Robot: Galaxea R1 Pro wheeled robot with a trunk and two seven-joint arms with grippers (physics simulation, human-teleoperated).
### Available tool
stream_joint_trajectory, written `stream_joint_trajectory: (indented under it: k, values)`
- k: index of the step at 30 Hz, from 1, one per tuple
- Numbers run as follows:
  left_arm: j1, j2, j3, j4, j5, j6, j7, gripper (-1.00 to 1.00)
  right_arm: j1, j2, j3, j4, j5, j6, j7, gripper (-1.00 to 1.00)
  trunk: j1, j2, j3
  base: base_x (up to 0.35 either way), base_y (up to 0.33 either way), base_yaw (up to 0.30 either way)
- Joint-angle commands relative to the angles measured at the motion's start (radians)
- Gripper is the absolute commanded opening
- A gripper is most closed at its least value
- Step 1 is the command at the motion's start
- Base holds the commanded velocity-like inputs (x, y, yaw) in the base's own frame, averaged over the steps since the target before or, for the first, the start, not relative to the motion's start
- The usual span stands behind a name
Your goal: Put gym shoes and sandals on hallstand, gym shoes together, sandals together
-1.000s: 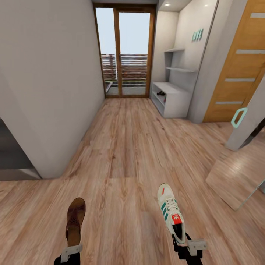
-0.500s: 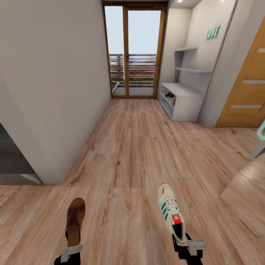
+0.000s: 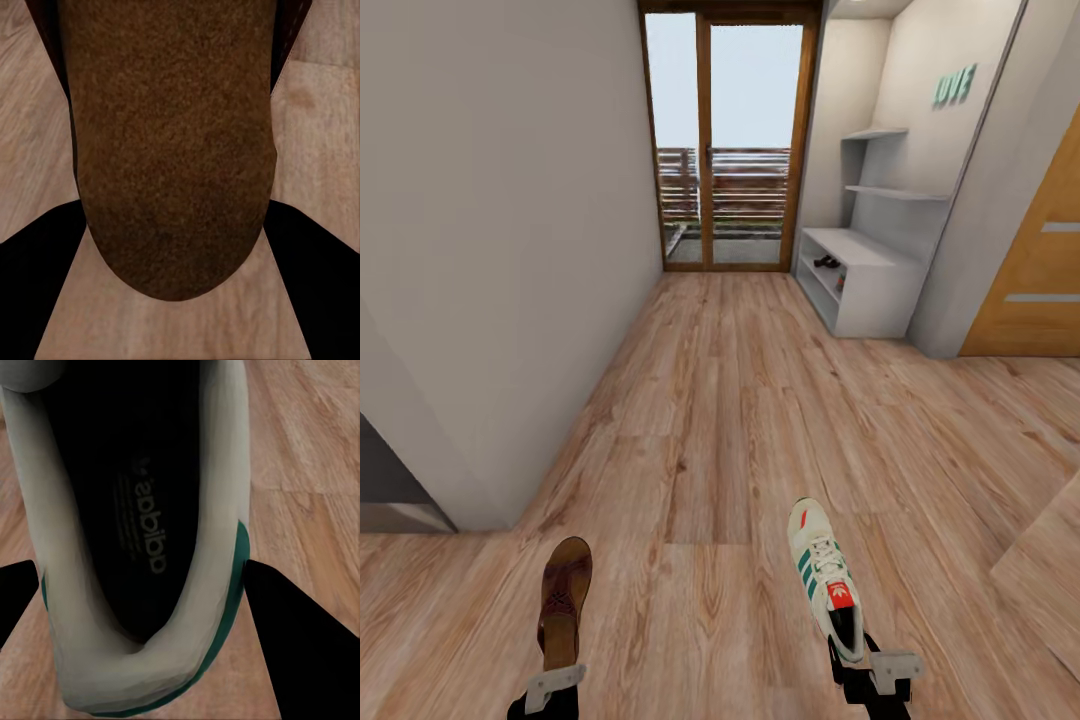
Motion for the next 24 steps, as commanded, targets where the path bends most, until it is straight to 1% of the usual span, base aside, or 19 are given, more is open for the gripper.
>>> stream_joint_trajectory:
  k: [1,24]
  values:
    - [-0.001,-0.001,0.009,0.000,-0.004,-0.002,-0.008,-1.00,-0.001,0.000,-0.009,0.001,0.010,-0.003,0.001,-1.00,0.000,0.000,-0.001,0.339,0.000,0.004]
    - [-0.001,0.001,0.009,0.000,-0.004,-0.002,-0.008,-1.00,-0.001,0.000,-0.006,0.002,0.010,-0.003,0.002,-1.00,0.000,0.000,-0.001,0.339,0.000,0.000]
